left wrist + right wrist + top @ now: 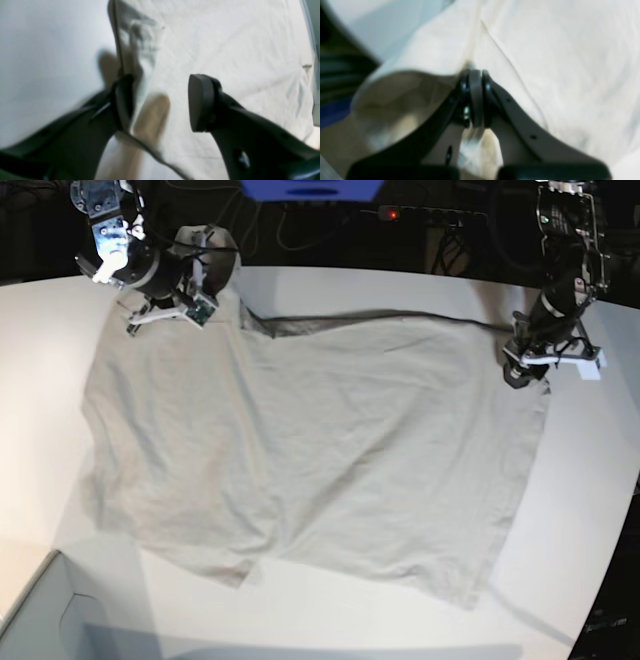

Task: Layout the t-shirt on the table in an organized manner, then fold the t-shirt properly
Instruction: 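Release the shirt with the right gripper and regrasp the shoulder edge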

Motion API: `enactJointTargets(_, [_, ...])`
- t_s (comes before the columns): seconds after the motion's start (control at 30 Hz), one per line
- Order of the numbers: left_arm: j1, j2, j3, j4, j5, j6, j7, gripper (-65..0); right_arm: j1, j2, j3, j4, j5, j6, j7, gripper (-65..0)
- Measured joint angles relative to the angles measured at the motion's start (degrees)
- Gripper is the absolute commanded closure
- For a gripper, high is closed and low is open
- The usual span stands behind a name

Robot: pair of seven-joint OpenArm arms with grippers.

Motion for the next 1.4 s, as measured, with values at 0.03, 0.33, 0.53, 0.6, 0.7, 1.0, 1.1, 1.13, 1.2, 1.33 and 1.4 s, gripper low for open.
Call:
enactJointTargets(0.03, [-0.07,-0.02,0.0,0.0,0.0,-0.02,0.02,-33.8,-1.27,0.57,-1.01,1.33,0.07,0.0,-0.28,0.0])
enactJointTargets(0.33, [-0.15,-1.22,0.0,0.04,-0.24,-0.04,0.04,-33.8,-5.86,1.07,-1.92,11.89,0.42,-0.02,0.35,0.0])
enactJointTargets(0.53, [-0.11,-1.25,0.0,0.11,-0.22,-0.02,0.02,-33.8,-6.43,1.2,-1.92,11.26,0.2,0.07,-0.42,0.0])
enactJointTargets(0.6, [-0.13,-1.25,0.0,0.11,-0.22,-0.02,0.0,-33.8,-5.73,1.2,-1.88,11.13,0.24,0.07,-0.37,0.0])
enactJointTargets(0.7, [-0.09,-1.25,0.0,0.13,-0.2,-0.02,0.04,-33.8,-3.23,0.55,0.5,9.25,0.22,0.02,-0.2,0.0])
enactJointTargets(1.0, [-0.09,-1.14,0.0,0.13,-0.2,-0.02,-0.02,-33.8,-3.02,-0.87,-4.2,7.41,0.02,0.07,-0.7,0.0])
enactJointTargets(1.1, [-0.13,-1.11,0.0,0.13,-0.22,-0.02,0.02,-33.8,-4.46,-0.85,-6.38,7.72,0.22,0.02,0.02,0.0])
enactJointTargets(1.13, [-0.35,-1.11,0.02,0.13,-0.22,-0.02,0.17,-33.8,-4.87,-0.83,-6.8,7.72,-0.04,0.07,-0.39,0.0])
enactJointTargets(1.2, [-0.83,-1.14,0.02,0.13,-0.22,0.0,0.02,-33.8,-5.05,-0.5,-8.2,7.72,-0.13,0.09,-0.81,0.0])
enactJointTargets(1.33, [-1.42,-0.94,-1.09,0.13,-0.31,-0.04,0.52,-33.8,-5.2,0.31,-7.85,7.72,0.04,0.04,-0.39,0.0])
enactJointTargets(1.4, [-1.4,-0.94,-3.54,0.13,-0.33,-0.04,0.52,-33.8,-5.33,0.31,-4.74,7.72,0.5,0.07,-0.02,0.0])
